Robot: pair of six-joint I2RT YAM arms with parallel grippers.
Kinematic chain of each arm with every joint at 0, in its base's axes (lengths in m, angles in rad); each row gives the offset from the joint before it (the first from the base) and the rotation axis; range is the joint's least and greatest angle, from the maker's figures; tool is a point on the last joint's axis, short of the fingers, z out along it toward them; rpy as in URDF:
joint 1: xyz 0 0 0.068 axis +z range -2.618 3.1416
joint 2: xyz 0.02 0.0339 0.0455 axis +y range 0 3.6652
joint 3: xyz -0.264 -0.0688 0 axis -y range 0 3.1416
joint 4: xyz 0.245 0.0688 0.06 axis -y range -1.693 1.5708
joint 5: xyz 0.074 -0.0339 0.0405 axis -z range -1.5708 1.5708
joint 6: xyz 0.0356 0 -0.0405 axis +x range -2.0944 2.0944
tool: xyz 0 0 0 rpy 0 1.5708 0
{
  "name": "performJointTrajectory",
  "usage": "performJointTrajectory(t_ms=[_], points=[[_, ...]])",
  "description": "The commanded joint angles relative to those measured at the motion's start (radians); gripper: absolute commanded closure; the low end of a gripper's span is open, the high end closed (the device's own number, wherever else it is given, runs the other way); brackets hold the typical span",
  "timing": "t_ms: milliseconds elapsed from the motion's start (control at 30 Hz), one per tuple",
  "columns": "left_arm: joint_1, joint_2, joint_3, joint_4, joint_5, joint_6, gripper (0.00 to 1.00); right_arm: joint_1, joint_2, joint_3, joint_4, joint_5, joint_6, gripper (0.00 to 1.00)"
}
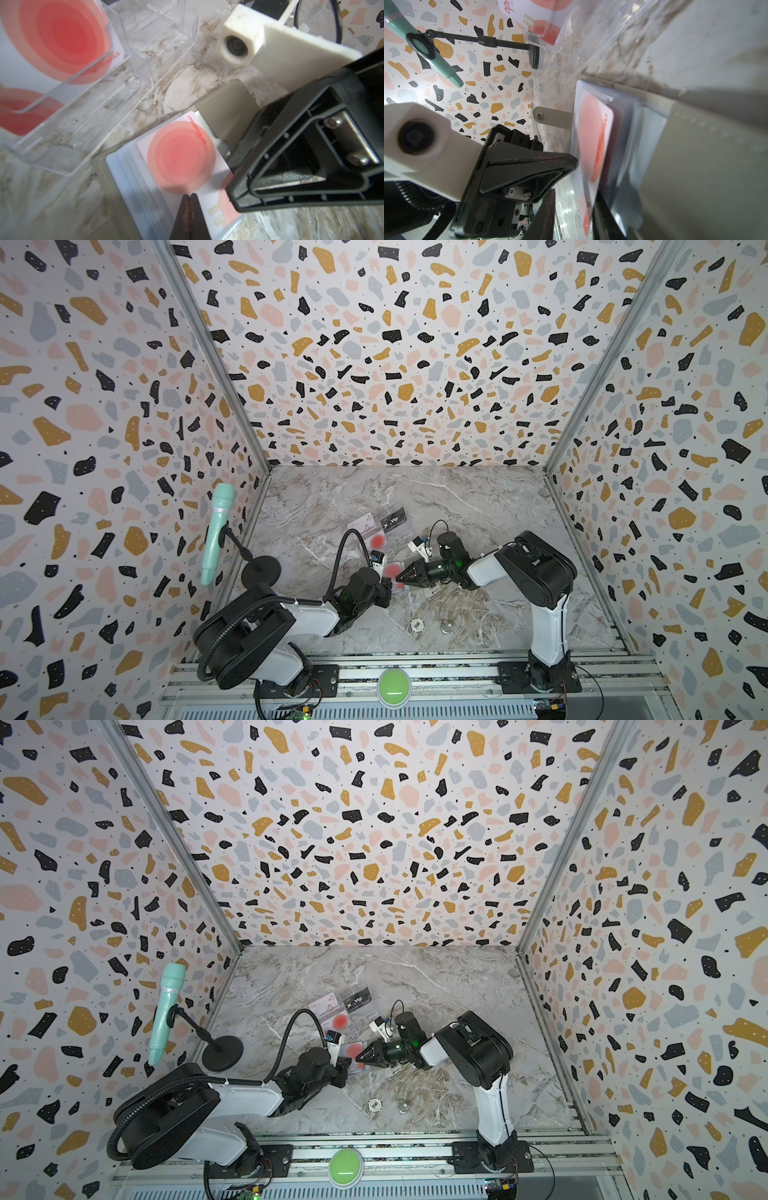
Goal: Take the credit cards out of the card holder
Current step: Take out the credit card from the card slot.
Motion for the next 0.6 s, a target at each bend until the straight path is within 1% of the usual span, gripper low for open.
performJointTrajectory(t_ms=[0, 300, 467, 567], points=[[0.009, 0.033, -0.024, 0.033, 0.012, 0.015, 0.97, 0.009, 0.008, 0.028, 0.022, -0.004, 0.009, 0.69], [0.01, 0.061, -0.055, 0.072, 0.011, -0.009, 0.98, 0.008, 0.0, 0.027, 0.059, -0.021, 0.021, 0.72], [0.01, 0.066, -0.065, 0.078, 0.011, -0.012, 0.98, -0.004, -0.008, -0.008, 0.198, -0.056, 0.086, 0.75], [0.01, 0.066, -0.069, 0.079, 0.011, -0.013, 0.98, -0.018, 0.003, -0.034, 0.319, -0.082, 0.157, 0.76]])
